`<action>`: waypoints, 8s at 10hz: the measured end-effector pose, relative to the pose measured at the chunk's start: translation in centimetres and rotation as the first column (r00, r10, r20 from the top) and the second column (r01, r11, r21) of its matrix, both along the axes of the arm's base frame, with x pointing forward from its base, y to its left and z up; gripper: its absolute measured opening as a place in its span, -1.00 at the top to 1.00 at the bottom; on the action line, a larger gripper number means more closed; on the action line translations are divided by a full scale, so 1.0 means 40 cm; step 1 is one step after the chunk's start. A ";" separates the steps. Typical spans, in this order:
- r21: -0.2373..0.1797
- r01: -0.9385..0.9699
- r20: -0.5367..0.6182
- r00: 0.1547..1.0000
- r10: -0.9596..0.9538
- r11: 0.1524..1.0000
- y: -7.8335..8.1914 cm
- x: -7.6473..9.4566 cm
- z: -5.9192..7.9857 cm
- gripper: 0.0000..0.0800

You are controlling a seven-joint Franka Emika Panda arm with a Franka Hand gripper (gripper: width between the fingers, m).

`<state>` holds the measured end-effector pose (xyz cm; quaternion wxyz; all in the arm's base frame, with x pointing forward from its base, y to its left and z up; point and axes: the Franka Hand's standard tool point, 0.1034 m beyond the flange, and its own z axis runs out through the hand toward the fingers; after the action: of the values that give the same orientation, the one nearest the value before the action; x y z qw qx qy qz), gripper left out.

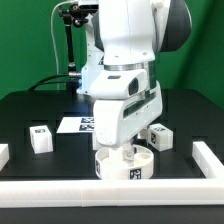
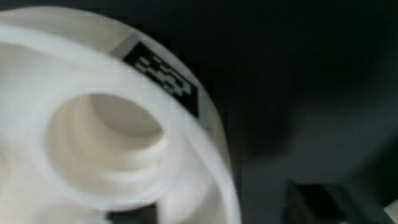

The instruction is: Assemble stool

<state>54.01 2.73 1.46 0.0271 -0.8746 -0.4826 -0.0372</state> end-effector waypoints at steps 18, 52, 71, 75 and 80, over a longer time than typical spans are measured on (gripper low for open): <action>0.020 -0.113 0.001 0.994 0.113 0.993 0.150 0.078 0.001 0.92; -0.076 0.757 -0.191 0.628 -0.754 0.649 0.159 -0.078 0.125 -0.62; -0.534 0.494 -0.429 0.540 -0.724 0.686 0.118 -0.137 0.075 -0.62; -0.645 0.345 -0.525 0.448 -0.724 0.681 0.140 -0.152 0.053 -0.62; -0.644 0.337 -0.534 0.444 -0.720 0.686 0.161 -0.132 -0.001 -0.62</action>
Offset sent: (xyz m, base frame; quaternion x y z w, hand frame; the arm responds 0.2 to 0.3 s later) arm 0.0000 0.0000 0.0000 0.0000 0.0000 0.0000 1.0000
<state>48.75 9.15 1.40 0.0109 -0.8932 -0.1094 0.4361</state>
